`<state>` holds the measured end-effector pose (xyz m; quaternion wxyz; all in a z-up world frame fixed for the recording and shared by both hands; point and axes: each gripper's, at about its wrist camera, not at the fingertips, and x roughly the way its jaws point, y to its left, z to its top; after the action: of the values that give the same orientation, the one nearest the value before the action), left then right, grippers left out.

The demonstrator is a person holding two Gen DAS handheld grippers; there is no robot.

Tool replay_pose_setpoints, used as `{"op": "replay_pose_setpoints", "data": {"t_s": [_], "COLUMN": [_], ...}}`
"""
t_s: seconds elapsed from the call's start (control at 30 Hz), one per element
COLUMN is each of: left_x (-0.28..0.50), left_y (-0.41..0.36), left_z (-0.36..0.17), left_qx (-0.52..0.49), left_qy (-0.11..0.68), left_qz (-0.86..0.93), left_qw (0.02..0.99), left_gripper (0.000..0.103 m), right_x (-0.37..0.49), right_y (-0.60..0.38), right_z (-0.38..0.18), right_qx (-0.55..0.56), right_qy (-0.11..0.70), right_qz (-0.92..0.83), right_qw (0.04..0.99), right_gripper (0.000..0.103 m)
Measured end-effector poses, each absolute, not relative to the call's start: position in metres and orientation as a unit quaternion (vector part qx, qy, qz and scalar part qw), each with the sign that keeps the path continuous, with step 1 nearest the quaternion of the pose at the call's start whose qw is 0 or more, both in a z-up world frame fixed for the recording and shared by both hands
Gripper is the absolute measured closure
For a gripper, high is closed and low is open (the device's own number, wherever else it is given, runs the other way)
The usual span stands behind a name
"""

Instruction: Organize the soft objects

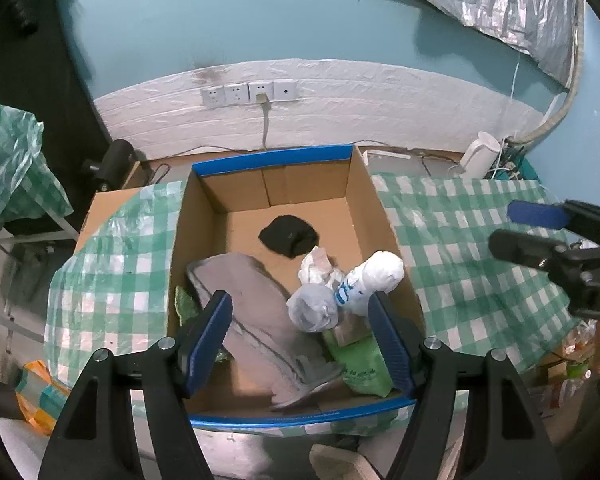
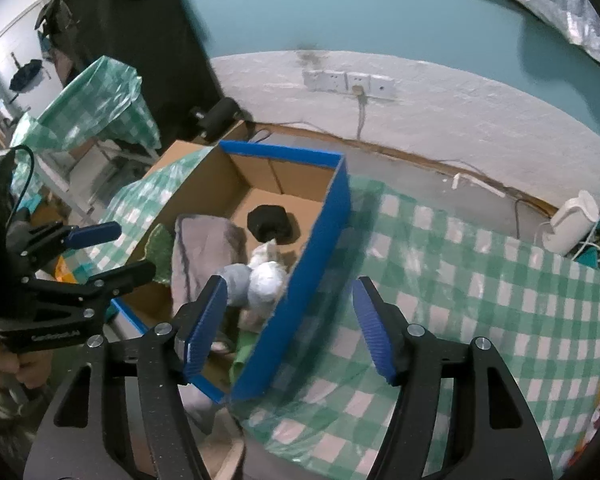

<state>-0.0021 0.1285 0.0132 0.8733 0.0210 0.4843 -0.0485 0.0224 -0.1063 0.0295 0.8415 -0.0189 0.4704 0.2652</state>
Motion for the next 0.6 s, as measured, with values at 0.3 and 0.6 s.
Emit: {"op": "replay_pose_setpoints", "data": {"t_s": [0.3,0.6], "left_x": [-0.004,-0.006], "left_y": [0.122,0.109], "left_z": [0.015,0.018], "left_qx": [0.023,0.033], "left_qy": [0.488,0.478], "left_qz": [-0.041,-0.041], "left_qw": [0.871,0.877], "left_gripper": [0.021,0.021], "right_x": [0.013,0.01], "right_y": [-0.114,-0.122], "right_z": [0.035,0.036], "right_qx": [-0.033,-0.03], "right_qy": [0.465,0.464], "right_qz": [0.257,0.255], "right_qw": [0.847,0.848], "right_gripper": [0.037,0.037]}}
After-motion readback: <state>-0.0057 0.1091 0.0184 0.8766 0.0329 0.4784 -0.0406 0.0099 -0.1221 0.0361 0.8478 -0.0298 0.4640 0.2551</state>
